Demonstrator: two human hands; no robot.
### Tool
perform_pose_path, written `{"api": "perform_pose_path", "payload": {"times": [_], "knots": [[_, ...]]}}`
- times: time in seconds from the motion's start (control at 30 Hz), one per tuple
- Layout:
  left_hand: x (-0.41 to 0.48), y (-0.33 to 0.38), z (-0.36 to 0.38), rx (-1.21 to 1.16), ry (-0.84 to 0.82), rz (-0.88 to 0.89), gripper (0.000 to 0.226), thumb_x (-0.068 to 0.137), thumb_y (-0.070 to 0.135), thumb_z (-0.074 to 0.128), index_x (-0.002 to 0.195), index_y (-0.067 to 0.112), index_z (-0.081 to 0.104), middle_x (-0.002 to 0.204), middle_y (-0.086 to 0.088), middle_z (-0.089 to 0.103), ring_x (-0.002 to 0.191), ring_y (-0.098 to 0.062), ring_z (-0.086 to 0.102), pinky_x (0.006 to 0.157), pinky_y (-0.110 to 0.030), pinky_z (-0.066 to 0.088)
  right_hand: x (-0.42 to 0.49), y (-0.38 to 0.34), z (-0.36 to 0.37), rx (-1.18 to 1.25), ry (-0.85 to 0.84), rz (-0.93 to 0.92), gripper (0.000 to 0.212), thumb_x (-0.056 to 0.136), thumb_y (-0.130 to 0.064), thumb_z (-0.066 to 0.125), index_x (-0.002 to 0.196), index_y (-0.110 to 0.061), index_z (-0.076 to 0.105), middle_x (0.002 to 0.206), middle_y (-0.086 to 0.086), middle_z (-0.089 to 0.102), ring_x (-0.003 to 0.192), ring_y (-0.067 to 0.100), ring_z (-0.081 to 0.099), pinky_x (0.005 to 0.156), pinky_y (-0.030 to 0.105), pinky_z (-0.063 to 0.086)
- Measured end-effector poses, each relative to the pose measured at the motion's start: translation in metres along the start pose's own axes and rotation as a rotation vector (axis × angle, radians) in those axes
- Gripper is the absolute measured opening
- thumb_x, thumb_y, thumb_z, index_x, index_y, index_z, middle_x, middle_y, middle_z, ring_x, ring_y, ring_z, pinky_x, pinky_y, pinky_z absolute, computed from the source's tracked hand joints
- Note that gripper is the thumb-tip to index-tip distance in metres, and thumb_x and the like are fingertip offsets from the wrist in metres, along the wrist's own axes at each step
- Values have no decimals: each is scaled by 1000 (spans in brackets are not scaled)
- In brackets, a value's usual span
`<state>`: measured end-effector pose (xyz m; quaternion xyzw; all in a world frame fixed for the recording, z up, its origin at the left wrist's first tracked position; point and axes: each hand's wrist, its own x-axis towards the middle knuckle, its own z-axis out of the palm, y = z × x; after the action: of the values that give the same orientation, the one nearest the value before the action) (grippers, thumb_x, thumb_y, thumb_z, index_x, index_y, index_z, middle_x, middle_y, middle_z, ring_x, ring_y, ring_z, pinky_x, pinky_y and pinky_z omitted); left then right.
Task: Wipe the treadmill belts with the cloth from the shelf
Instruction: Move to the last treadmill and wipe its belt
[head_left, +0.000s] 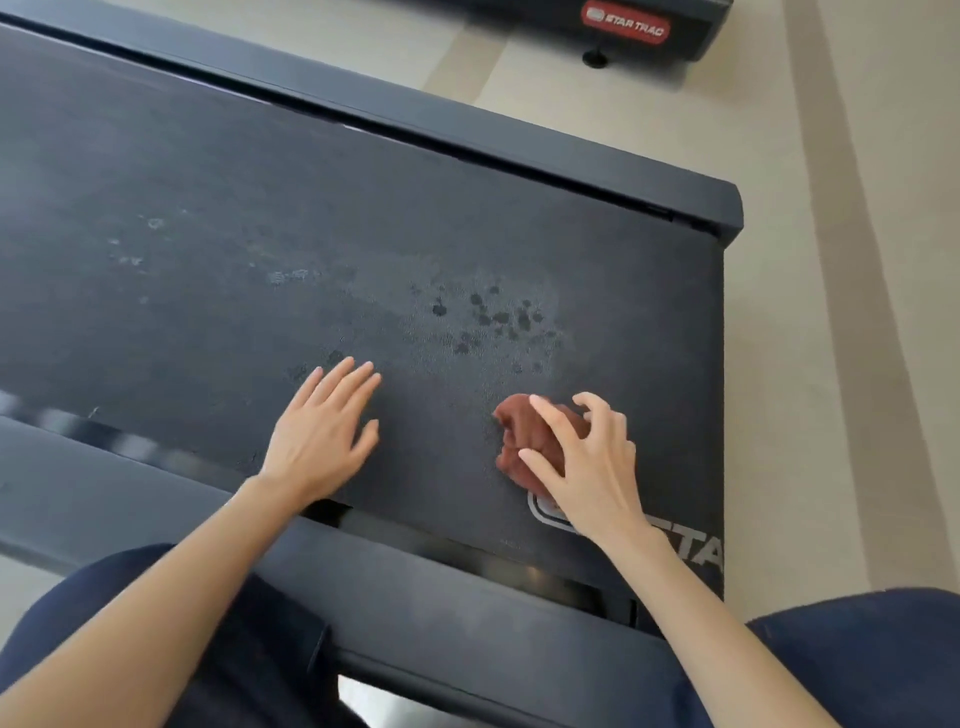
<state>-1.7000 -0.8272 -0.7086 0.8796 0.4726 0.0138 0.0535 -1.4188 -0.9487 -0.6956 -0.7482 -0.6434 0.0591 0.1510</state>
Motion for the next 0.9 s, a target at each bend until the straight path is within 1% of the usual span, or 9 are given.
{"api": "perform_pose_path", "payload": {"times": [0.07,0.17,0.27,0.4,0.53,0.63,0.73,0.8,0.9], "knots": [[-8,-11,12,-45,-25,16,60,90,38,29,139,8,46,147,-5,42,139,-24,30,116,-36,11,5,0,12,-156,33,-182,49,85,-59,47,128,-37,52,144,8,42,129,31,39,98,54,37],[-8,-8,27,-129,15,10,60,90,36,31,143,10,40,152,-2,33,142,-22,23,117,-36,9,16,10,28,-81,130,-275,38,89,-47,51,115,-25,67,129,3,61,120,25,55,105,47,39],[-3,-6,33,-132,62,33,60,90,35,32,144,9,38,153,-2,30,143,-23,20,117,-38,10,29,12,43,-70,240,-224,29,89,-39,59,108,-21,72,114,-1,68,106,20,62,87,35,53],[-3,-9,33,-126,68,47,61,90,35,31,145,10,36,154,-2,29,144,-22,18,117,-41,12,37,10,44,-75,281,-210,23,86,-35,64,103,-23,74,107,-4,70,99,16,63,71,28,53],[-3,-8,33,-93,66,41,61,90,36,31,144,10,37,154,-2,28,144,-21,17,116,-41,13,88,-14,46,-64,300,94,22,82,-30,71,103,-22,73,104,-3,69,95,23,63,63,32,54],[-3,-7,33,-87,66,38,61,90,36,31,144,10,39,153,-2,30,144,-22,19,117,-39,11,103,-27,42,-74,208,156,29,88,-33,65,115,-21,68,116,2,65,101,27,59,68,33,51],[-4,-5,33,-100,63,32,61,89,36,31,143,9,40,153,-2,32,143,-22,21,117,-37,9,57,-31,35,-163,153,30,42,91,-46,57,125,-23,62,123,5,61,100,29,58,73,36,52],[-4,-4,33,-92,69,27,61,89,36,31,142,9,41,152,-3,33,143,-23,22,117,-37,10,18,-40,27,-160,86,25,56,89,-58,45,131,-24,56,129,5,56,102,30,55,77,39,52],[-3,-4,33,-94,64,28,61,88,36,31,142,9,42,151,-4,35,142,-24,23,116,-39,12,-24,-44,22,-79,-99,24,70,83,-63,50,143,-26,40,145,5,39,120,30,41,96,43,44]]}}
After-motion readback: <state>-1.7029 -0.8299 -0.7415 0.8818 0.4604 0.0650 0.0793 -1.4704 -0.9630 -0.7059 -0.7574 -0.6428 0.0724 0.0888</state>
